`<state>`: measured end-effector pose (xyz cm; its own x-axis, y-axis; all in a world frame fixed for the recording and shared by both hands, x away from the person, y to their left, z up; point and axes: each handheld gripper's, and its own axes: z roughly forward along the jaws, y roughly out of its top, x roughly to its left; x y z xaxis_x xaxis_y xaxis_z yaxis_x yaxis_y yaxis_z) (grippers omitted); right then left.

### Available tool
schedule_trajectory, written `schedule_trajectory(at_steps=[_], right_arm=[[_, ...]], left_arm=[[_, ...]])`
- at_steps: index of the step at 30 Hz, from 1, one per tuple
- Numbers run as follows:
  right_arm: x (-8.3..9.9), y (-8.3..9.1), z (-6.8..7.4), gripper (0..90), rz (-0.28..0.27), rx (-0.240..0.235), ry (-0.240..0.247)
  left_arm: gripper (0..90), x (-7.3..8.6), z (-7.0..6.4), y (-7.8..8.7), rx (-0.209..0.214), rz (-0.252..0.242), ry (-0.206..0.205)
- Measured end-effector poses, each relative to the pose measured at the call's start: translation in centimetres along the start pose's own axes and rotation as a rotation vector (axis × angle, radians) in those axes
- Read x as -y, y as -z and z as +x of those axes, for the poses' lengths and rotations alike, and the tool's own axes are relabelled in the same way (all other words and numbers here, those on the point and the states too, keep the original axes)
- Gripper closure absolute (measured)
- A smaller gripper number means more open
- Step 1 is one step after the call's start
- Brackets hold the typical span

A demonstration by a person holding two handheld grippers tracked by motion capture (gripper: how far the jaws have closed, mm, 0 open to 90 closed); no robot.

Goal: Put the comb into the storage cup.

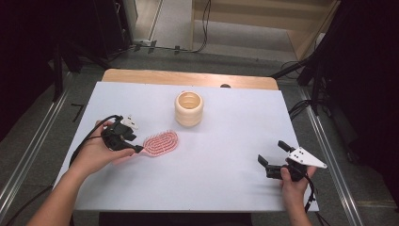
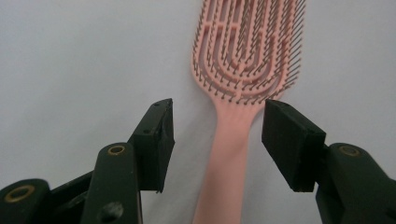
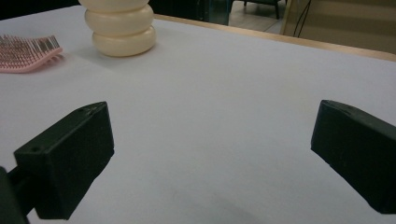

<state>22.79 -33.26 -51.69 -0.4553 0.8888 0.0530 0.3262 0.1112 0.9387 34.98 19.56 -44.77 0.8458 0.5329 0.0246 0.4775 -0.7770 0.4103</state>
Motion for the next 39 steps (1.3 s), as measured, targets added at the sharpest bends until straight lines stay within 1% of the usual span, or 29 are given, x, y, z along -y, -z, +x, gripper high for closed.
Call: schedule_trajectory(at_steps=[1, 3, 4, 7, 9, 10, 11, 14, 18, 21, 23, 27, 32, 39], right_arm=[[0.0, 0.0, 0.0, 0.0, 0.000, 0.000, 0.000], [0.0, 0.0, 0.0, 0.0, 0.001, 0.000, 0.000], [0.0, 0.0, 0.0, 0.0, 0.001, 0.000, 0.000], [0.0, -0.1, 0.0, 0.0, 0.001, 0.001, 0.003], [0.0, -0.1, 0.0, 0.0, 0.001, 0.001, 0.004], [0.0, -0.1, 0.0, 0.0, 0.002, 0.002, 0.004], [0.0, -0.1, 0.0, 0.0, 0.003, 0.002, 0.005], [0.0, -0.1, 0.1, 0.0, 0.005, 0.002, 0.006], [0.0, -0.1, 0.1, 0.0, 0.010, 0.002, 0.008], [0.0, -0.1, 0.1, 0.0, 0.012, 0.003, 0.010], [0.0, -0.1, 0.2, 0.0, 0.012, 0.003, 0.010], [0.0, -0.1, 0.1, 0.0, 0.014, 0.004, 0.012], [0.0, -0.2, 0.1, 0.0, 0.015, 0.005, 0.017], [0.0, -0.3, 0.2, 0.0, 0.025, 0.009, 0.014]], left_arm=[[47.4, 0.0, -0.1, -0.2, 0.003, 0.017, -0.007], [50.9, 0.0, -0.2, -0.7, 0.032, 0.039, -0.015], [53.7, -0.1, -0.3, -0.9, 0.037, 0.058, -0.025], [59.2, -0.4, -0.6, -1.6, 0.029, 0.095, -0.041], [62.6, -0.6, -0.6, -2.0, 0.039, 0.112, -0.042], [62.7, -0.7, -0.7, -2.2, 0.039, 0.117, -0.048], [62.7, -0.8, -0.7, -2.3, 0.040, 0.132, -0.056], [64.0, -1.0, -0.6, -2.6, 0.042, 0.152, -0.055], [64.9, -1.0, -0.5, -2.7, 0.047, 0.156, -0.048], [66.0, -1.1, -0.6, -2.7, 0.041, 0.166, -0.060], [68.5, -1.1, -0.7, -2.7, 0.040, 0.174, -0.059], [69.7, -1.1, -0.7, -2.6, 0.040, 0.174, -0.046], [69.9, -0.6, -0.3, -2.5, 0.060, 0.126, -0.005], [70.0, -0.1, -0.2, -2.2, 0.058, 0.074, 0.013]])
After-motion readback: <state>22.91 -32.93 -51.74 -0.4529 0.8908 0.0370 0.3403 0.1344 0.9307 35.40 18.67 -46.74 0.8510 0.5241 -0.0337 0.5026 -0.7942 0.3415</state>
